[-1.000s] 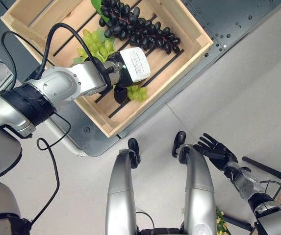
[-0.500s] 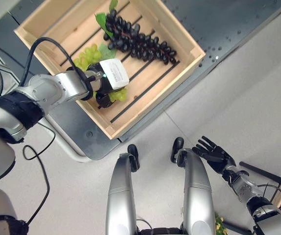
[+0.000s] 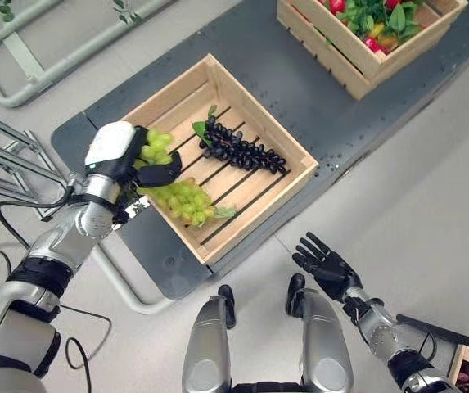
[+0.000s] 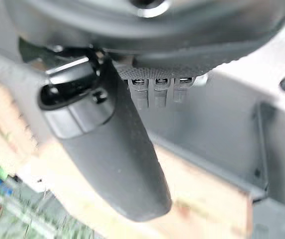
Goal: Pick up the fruits from the basket on one side to the basket on the other side
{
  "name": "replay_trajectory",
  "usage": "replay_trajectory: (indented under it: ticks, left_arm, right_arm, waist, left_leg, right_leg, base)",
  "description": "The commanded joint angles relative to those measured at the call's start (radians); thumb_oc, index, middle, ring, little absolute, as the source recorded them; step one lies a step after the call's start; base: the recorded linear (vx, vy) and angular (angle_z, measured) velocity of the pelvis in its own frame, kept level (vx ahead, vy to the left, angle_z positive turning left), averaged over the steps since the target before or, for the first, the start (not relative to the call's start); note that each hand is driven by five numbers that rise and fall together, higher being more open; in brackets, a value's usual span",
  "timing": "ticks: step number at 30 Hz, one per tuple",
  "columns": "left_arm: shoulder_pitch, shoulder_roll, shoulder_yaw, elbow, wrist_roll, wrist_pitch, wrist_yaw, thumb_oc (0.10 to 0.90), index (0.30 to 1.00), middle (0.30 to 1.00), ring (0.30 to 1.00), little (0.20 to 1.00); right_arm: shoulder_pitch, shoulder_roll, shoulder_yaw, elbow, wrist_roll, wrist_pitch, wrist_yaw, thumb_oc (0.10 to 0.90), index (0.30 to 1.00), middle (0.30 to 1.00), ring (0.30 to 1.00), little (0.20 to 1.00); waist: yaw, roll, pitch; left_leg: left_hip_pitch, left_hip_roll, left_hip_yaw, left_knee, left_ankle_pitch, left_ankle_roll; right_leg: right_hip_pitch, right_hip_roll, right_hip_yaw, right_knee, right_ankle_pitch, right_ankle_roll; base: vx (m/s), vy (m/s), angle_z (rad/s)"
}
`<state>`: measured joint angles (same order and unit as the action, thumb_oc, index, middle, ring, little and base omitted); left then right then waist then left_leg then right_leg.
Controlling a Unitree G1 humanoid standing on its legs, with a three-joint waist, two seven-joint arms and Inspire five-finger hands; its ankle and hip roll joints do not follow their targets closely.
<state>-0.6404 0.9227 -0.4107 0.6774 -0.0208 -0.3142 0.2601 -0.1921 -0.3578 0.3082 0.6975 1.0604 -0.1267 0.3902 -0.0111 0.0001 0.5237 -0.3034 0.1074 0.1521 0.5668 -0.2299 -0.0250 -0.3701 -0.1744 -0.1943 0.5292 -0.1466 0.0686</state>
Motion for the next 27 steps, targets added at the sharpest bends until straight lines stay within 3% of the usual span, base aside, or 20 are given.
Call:
replay_trajectory:
  ticks: [1, 8, 10, 17, 22, 27]
  left_arm:
    - [-0.045, 0.003, 0.150, -0.087, -0.254, -0.092, -0.033, 0.400, 0.300, 0.300, 0.300, 0.300]
    - [0.003, -0.117, 0.242, -0.135, -0.450, -0.056, -0.050, 0.400, 0.300, 0.300, 0.300, 0.300]
    - [0.010, -0.156, 0.261, -0.144, -0.528, -0.064, -0.058, 0.400, 0.300, 0.300, 0.300, 0.300]
    - [-0.023, -0.231, 0.231, -0.159, -0.607, -0.076, -0.097, 0.400, 0.300, 0.300, 0.300, 0.300]
    - [-0.118, -0.224, 0.167, -0.138, -0.616, -0.071, -0.149, 0.400, 0.300, 0.300, 0.300, 0.300]
    - [-0.242, -0.211, 0.088, -0.102, -0.662, -0.063, -0.235, 0.400, 0.300, 0.300, 0.300, 0.300]
  right_arm:
    - [0.037, 0.011, -0.014, -0.090, -0.069, -0.027, -0.031, 0.800, 0.900, 0.900, 0.900, 0.900]
    - [0.090, 0.042, 0.006, -0.204, -0.126, -0.069, -0.075, 0.800, 0.900, 0.900, 0.900, 0.900]
    - [0.087, 0.033, 0.023, -0.250, -0.179, -0.094, -0.029, 0.800, 0.900, 0.900, 0.900, 0.900]
    - [-0.047, -0.034, 0.091, -0.416, -0.296, -0.154, -0.040, 0.800, 0.900, 0.900, 0.900, 0.900]
    - [-0.227, -0.069, 0.133, -0.493, -0.345, -0.096, -0.109, 0.800, 0.900, 0.900, 0.900, 0.900]
    - [-0.407, -0.061, 0.186, -0.521, -0.288, 0.001, -0.169, 0.800, 0.900, 0.900, 0.900, 0.900]
  waist:
    - [-0.009, 0.010, -0.122]
    - [-0.029, 0.012, -0.203]
    - [-0.035, 0.016, -0.240]
    - [-0.029, 0.022, -0.347]
    - [-0.015, 0.031, -0.397]
    - [0.003, 0.036, -0.432]
  left_leg:
    - [0.115, -0.087, 0.047, -0.218, 0.051, 0.066]
    - [0.242, -0.097, 0.048, -0.339, 0.072, 0.055]
    - [0.289, -0.099, 0.042, -0.395, 0.088, 0.044]
    - [0.373, -0.097, 0.020, -0.527, 0.136, 0.016]
    - [0.414, -0.097, -0.004, -0.631, 0.184, -0.003]
    - [0.414, -0.101, -0.025, -0.654, 0.193, -0.009]
  right_leg:
    - [0.111, 0.002, 0.018, -0.141, 0.025, 0.026]
    - [0.251, 0.005, -0.005, -0.274, 0.036, 0.030]
    - [0.309, 0.014, -0.012, -0.337, 0.045, 0.027]
    - [0.425, 0.035, -0.027, -0.491, 0.093, 0.015]
    - [0.489, 0.047, -0.054, -0.591, 0.129, 0.016]
    - [0.506, 0.053, -0.074, -0.616, 0.135, 0.015]
  base:
    - [0.13, -0.007, 0.06]
    - [0.06, -0.047, -0.10]
    - [0.05, -0.072, -0.10]
    - [0.04, -0.101, -0.02]
    - [0.00, -0.109, 0.05]
    - [-0.01, -0.073, 0.09]
